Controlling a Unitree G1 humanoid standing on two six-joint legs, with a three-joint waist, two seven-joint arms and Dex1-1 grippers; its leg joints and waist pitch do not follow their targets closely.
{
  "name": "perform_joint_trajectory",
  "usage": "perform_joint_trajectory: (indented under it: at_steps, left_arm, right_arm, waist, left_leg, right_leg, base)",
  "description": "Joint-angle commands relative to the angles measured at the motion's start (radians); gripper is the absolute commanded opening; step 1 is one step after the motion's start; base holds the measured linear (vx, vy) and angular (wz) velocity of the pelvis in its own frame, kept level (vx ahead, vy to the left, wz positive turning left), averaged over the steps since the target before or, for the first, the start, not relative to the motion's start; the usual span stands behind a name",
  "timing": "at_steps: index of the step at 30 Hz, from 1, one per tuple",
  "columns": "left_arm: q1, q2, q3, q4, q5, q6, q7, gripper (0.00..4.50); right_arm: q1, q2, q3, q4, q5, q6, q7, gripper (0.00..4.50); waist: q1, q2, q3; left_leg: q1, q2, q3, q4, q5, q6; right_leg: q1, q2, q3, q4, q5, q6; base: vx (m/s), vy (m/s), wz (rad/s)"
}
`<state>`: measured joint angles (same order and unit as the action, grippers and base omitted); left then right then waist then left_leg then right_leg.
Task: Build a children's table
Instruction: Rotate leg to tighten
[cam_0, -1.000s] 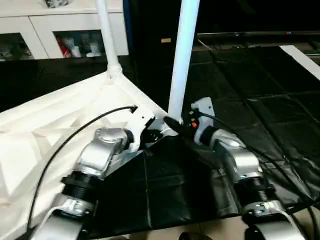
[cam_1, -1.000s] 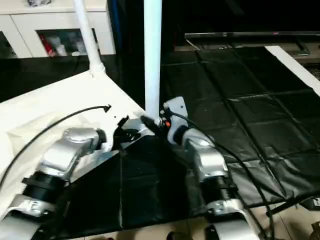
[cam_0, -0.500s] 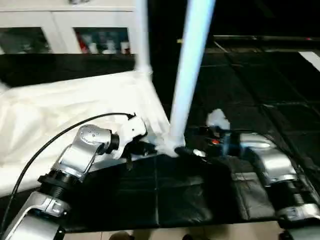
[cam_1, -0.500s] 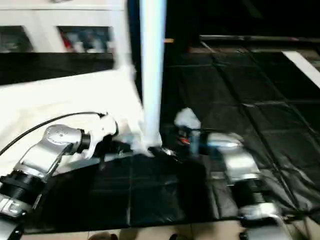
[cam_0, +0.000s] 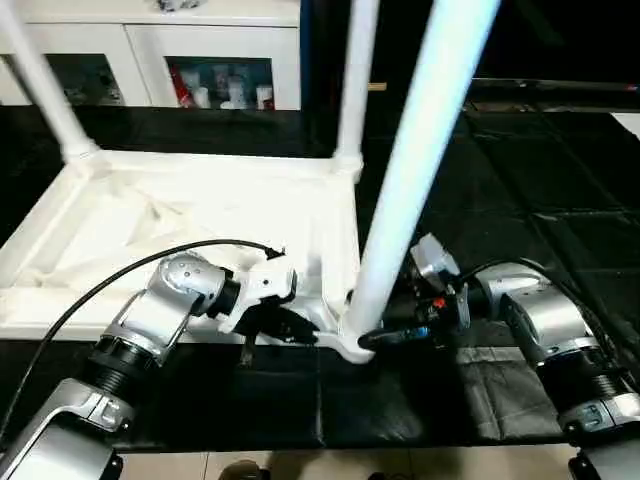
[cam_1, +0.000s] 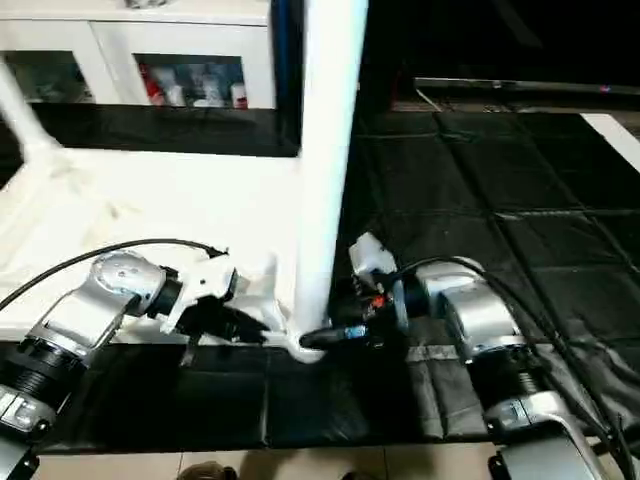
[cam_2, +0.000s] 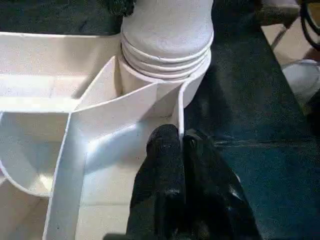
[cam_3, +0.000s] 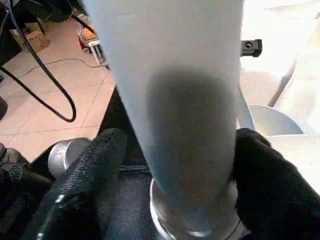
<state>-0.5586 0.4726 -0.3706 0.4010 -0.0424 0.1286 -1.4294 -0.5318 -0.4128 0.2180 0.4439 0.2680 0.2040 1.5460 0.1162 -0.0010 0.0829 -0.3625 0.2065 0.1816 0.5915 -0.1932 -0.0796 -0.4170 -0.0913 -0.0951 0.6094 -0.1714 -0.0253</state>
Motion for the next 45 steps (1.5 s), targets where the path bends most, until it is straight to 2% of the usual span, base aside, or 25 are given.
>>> perform_joint_trajectory:
  at_steps: [1, 10, 15, 16, 17, 20, 21, 24, 25, 26, 27, 29, 30, 31, 32, 36, 37, 39, 40, 41, 42, 43, 44, 45]
  left_arm:
    - [-0.02, -0.001, -0.029, -0.008, 0.0, -0.025, -0.037, 0.0]
    - [-0.027, -0.001, -0.028, 0.021, 0.004, -0.048, -0.044, 0.0]
    - [-0.028, -0.007, -0.017, 0.029, 0.004, -0.042, -0.033, 0.0]
    - [-0.027, -0.014, -0.007, 0.026, 0.003, -0.02, -0.01, 0.0]
    - [-0.027, -0.014, -0.007, 0.026, 0.003, -0.02, -0.01, 0.0]
    - [-0.027, -0.039, 0.022, 0.015, 0.008, 0.067, 0.09, 0.0]
    - [-0.026, -0.046, 0.029, 0.012, 0.007, 0.084, 0.11, 0.0]
    - [-0.023, -0.098, 0.073, -0.021, -0.001, 0.198, 0.237, 0.0]
    - [-0.022, -0.116, 0.087, -0.035, -0.003, 0.238, 0.277, 0.0]
    - [-0.023, -0.14, 0.103, -0.047, -0.004, 0.281, 0.323, 0.0]
    - [-0.023, -0.151, 0.109, -0.052, -0.005, 0.299, 0.342, 0.0]
    - [-0.03, -0.209, 0.145, -0.062, -0.008, 0.363, 0.439, 0.0]
    - [-0.033, -0.232, 0.159, -0.067, -0.011, 0.389, 0.477, 0.0]
    - [-0.038, -0.268, 0.181, -0.07, -0.013, 0.414, 0.539, 0.0]
    - [-0.041, -0.302, 0.201, -0.074, -0.016, 0.438, 0.596, 0.0]
    - [-0.052, -0.368, 0.247, -0.074, -0.01, 0.458, 0.724, 0.0]
    - [-0.057, -0.388, 0.264, -0.073, -0.01, 0.462, 0.762, 0.0]
    - [-0.058, -0.403, 0.274, -0.078, -0.01, 0.47, 0.785, 0.0]
    - [-0.054, -0.414, 0.277, -0.093, -0.009, 0.483, 0.798, 0.0]
    - [-0.045, -0.416, 0.276, -0.111, -0.007, 0.499, 0.801, 0.0]
    - [-0.043, -0.416, 0.275, -0.116, -0.006, 0.504, 0.802, 0.0]
    - [-0.034, -0.41, 0.269, -0.126, -0.003, 0.509, 0.798, 0.0]
    - [-0.024, -0.398, 0.261, -0.135, -0.001, 0.508, 0.785, 0.0]
    - [-0.019, -0.391, 0.257, -0.137, -0.001, 0.504, 0.776, 0.0]
  right_arm:
    - [-0.013, -0.013, 0.022, -0.009, 0.005, -0.005, 0.042, 2.95]
    - [-0.017, -0.016, 0.041, -0.001, 0.008, -0.007, 0.068, 2.16]
    - [-0.004, -0.014, 0.041, -0.016, 0.017, 0.008, 0.068, 2.07]
    - [0.007, -0.007, 0.035, -0.03, 0.02, 0.024, 0.048, 2.07]
    - [0.007, -0.007, 0.035, -0.03, 0.02, 0.024, 0.048, 2.06]
    - [0.045, 0.027, 0.01, -0.071, 0.023, 0.064, -0.063, 2.05]
    - [0.052, 0.039, 0.004, -0.077, 0.018, 0.06, -0.094, 2.05]
    - [0.073, 0.121, -0.019, -0.088, -0.022, 0.105, -0.31, 2.01]
    - [0.071, 0.153, -0.027, -0.08, -0.04, 0.126, -0.389, 2.0]
    - [0.066, 0.193, -0.035, -0.064, -0.065, 0.123, -0.479, 1.99]
    - [0.063, 0.211, -0.039, -0.056, -0.075, 0.12, -0.516, 1.99]
    - [0.048, 0.279, -0.047, -0.024, -0.118, 0.133, -0.662, 1.97]
    - [0.043, 0.305, -0.051, -0.014, -0.131, 0.144, -0.716, 1.96]
    - [0.031, 0.346, -0.059, 0.003, -0.14, 0.162, -0.789, 1.95]
    - [0.018, 0.382, -0.064, 0.019, -0.15, 0.174, -0.855, 1.95]
    - [-0.006, 0.445, -0.079, 0.042, -0.158, 0.19, -0.952, 1.95]
    - [-0.014, 0.462, -0.084, 0.05, -0.162, 0.192, -0.981, 1.95]
    - [-0.019, 0.475, -0.085, 0.055, -0.167, 0.193, -0.998, 1.95]
    - [-0.02, 0.485, -0.079, 0.056, -0.175, 0.173, -1.003, 1.95]
    - [-0.017, 0.493, -0.078, 0.051, -0.176, 0.147, -0.999, 1.95]
    - [-0.016, 0.495, -0.078, 0.049, -0.177, 0.14, -0.997, 1.95]
    - [-0.01, 0.497, -0.077, 0.042, -0.174, 0.118, -0.985, 2.3]
    - [-0.003, 0.494, -0.075, 0.031, -0.171, 0.106, -0.974, 2.51]
    - [0.002, 0.49, -0.075, 0.024, -0.169, 0.105, -0.97, 2.51]
  waist:
    - [-0.007, -0.006, -0.071]
    - [-0.006, -0.005, -0.07]
    - [-0.006, -0.004, -0.071]
    - [-0.005, 0.001, -0.071]
    - [-0.006, -0.001, -0.07]
    - [-0.004, -0.001, -0.069]
    - [-0.006, 0.001, -0.066]
    - [-0.014, -0.002, -0.057]
    - [-0.024, -0.002, -0.055]
    - [-0.029, -0.001, -0.052]
    - [-0.043, -0.003, -0.046]
    - [-0.055, -0.004, -0.048]
    - [-0.062, -0.003, -0.046]
    - [-0.074, -0.007, -0.047]
    - [-0.078, -0.003, -0.049]
    - [-0.081, -0.004, -0.053]
    - [-0.081, -0.004, -0.053]
    - [-0.077, -0.005, -0.055]
    - [-0.077, -0.004, -0.056]
    - [-0.074, -0.002, -0.058]
    - [-0.074, -0.002, -0.058]
    - [-0.073, -0.001, -0.062]
    - [-0.073, -0.002, -0.063]
    - [-0.072, 0.0, -0.065]
  left_leg:
    - [0.007, 0.032, -0.004, -0.068, -0.13, 0.074]
    - [0.007, 0.032, -0.004, -0.069, -0.14, 0.071]
    - [0.006, 0.032, -0.004, -0.068, -0.133, 0.072]
    - [0.006, 0.032, -0.005, -0.068, -0.137, 0.07]
    - [0.006, 0.032, -0.003, -0.069, -0.139, 0.07]
    - [0.01, 0.033, -0.003, -0.07, -0.146, 0.065]
    - [0.007, 0.033, -0.004, -0.071, -0.159, 0.055]
    - [0.008, 0.027, -0.007, -0.078, -0.22, 0.032]
    - [0.008, 0.025, -0.012, -0.081, -0.232, 0.009]
    - [0.004, 0.025, -0.014, -0.084, -0.238, 0.001]
    - [-0.001, 0.02, -0.019, -0.088, -0.269, -0.011]
    - [0.0, 0.015, -0.026, -0.086, -0.284, -0.011]
    - [0.001, 0.014, -0.026, -0.086, -0.286, -0.012]
    - [0.003, 0.01, -0.028, -0.084, -0.295, -0.005]
    - [0.005, 0.01, -0.027, -0.084, -0.283, 0.0]
    - [0.003, 0.012, -0.023, -0.088, -0.239, 0.023]
    - [0.005, 0.013, -0.019, -0.088, -0.22, 0.035]
    - [0.005, 0.011, -0.017, -0.087, -0.2, 0.046]
    - [0.005, 0.012, -0.016, -0.087, -0.19, 0.05]
    - [0.004, 0.014, -0.014, -0.084, -0.156, 0.061]
    - [0.004, 0.014, -0.014, -0.084, -0.156, 0.061]
    - [0.0, 0.012, -0.013, -0.081, -0.118, 0.077]
    - [-0.002, 0.012, -0.012, -0.08, -0.103, 0.082]
    - [-0.001, 0.011, -0.012, -0.078, -0.076, 0.095]
  right_leg:
    - [0.059, -0.059, 0.057, -0.064, -0.191, -0.243]
    - [0.058, -0.06, 0.056, -0.067, -0.218, -0.234]
    - [0.059, -0.059, 0.056, -0.064, -0.194, -0.241]
    - [0.059, -0.06, 0.056, -0.064, -0.196, -0.242]
    - [0.059, -0.059, 0.056, -0.066, -0.198, -0.24]
    - [0.057, -0.058, 0.058, -0.066, -0.203, -0.24]
    - [0.057, -0.06, 0.058, -0.069, -0.221, -0.237]
    - [0.057, -0.061, 0.055, -0.088, -0.367, -0.19]
    - [0.057, -0.064, 0.055, -0.092, -0.425, -0.166]
    - [0.058, -0.063, 0.053, -0.091, -0.444, -0.157]
    - [0.058, -0.062, 0.044, -0.1, -0.535, -0.118]
    - [0.059, -0.067, 0.042, -0.114, -0.609, -0.075]
    - [0.055, -0.064, 0.042, -0.116, -0.612, -0.073]
    - [0.053, -0.063, 0.038, -0.122, -0.621, -0.069]
    - [0.052, -0.062, 0.04, -0.121, -0.601, -0.075]
    - [0.055, -0.056, 0.042, -0.115, -0.494, -0.101]
    - [0.052, -0.053, 0.047, -0.111, -0.427, -0.128]
    - [0.055, -0.052, 0.05, -0.106, -0.386, -0.141]
    - [0.056, -0.052, 0.051, -0.103, -0.365, -0.147]
    - [0.058, -0.052, 0.053, -0.097, -0.292, -0.169]
    - [0.058, -0.052, 0.053, -0.097, -0.292, -0.169]
    - [0.063, -0.053, 0.053, -0.089, -0.22, -0.191]
    - [0.065, -0.052, 0.053, -0.086, -0.195, -0.197]
    - [0.066, -0.05, 0.053, -0.081, -0.148, -0.21]
  base:
    - [0.0, 0.0, 0.0]
    - [0.0, 0.0, 0.0]
    - [0.0, 0.0, 0.0]
    - [0.0, 0.0, 0.0]
    - [0.0, 0.0, 0.0]
    - [0.0, 0.0, 0.0]
    - [0.0, 0.0, 0.0]
    - [0.0, 0.0, 0.0]
    - [0.0, 0.0, 0.0]
    - [0.0, 0.0, 0.0]
    - [0.0, 0.0, 0.0]
    - [0.0, 0.0, 0.0]
    - [0.0, 0.0, 0.0]
    - [0.0, 0.0, 0.0]
    - [0.0, 0.0, 0.0]
    - [0.0, 0.0, 0.0]
    - [0.0, 0.0, 0.0]
    - [0.0, 0.0, 0.0]
    - [0.0, 0.0, 0.0]
    - [0.0, 0.0, 0.0]
    - [0.0, 0.0, 0.0]
    - [0.0, 0.0, 0.0]
    - [0.0, 0.0, 0.0]
    - [0.0, 0.0, 0.0]
